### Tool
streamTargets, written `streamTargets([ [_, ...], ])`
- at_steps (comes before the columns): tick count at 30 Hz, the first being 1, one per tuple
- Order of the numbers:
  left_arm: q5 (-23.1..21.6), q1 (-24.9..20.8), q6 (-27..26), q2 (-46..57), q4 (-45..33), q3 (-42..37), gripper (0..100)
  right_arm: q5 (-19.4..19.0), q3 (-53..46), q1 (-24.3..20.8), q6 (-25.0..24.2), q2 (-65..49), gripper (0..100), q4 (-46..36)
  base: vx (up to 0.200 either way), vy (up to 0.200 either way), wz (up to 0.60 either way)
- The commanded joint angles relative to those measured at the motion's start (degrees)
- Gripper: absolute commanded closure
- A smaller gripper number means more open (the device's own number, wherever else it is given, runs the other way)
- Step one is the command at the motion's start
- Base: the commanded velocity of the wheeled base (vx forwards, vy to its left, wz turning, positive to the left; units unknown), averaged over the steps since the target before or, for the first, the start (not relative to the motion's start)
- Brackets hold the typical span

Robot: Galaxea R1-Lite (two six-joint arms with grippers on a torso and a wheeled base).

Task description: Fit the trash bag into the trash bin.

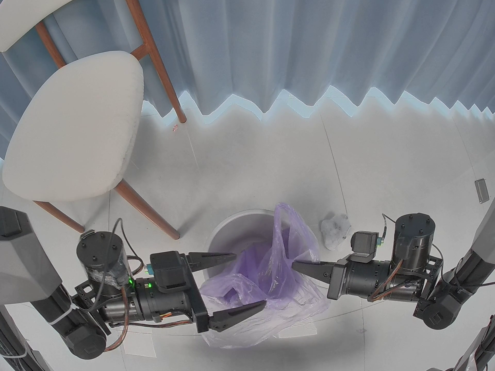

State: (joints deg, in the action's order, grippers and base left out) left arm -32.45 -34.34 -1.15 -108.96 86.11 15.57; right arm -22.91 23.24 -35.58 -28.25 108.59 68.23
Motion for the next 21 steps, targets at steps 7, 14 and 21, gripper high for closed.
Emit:
streamTargets([
  [7,-1.65,0.85,-11.07,-2.75,-8.77,2.19,0,-0.03,-2.32,0.08,-0.06,-1.72,100,1.20,0.000,0.000,0.00],
  [14,-2.00,6.48,-22.58,-6.79,-8.51,0.08,0,-0.03,-3.37,0.08,-0.23,-1.28,100,3.31,0.000,0.000,0.00],
  [21,-1.83,5.78,-23.55,-8.20,-8.42,-0.01,0,0.05,-3.11,0.08,-0.23,-1.19,100,3.31,0.000,0.000,0.00],
])
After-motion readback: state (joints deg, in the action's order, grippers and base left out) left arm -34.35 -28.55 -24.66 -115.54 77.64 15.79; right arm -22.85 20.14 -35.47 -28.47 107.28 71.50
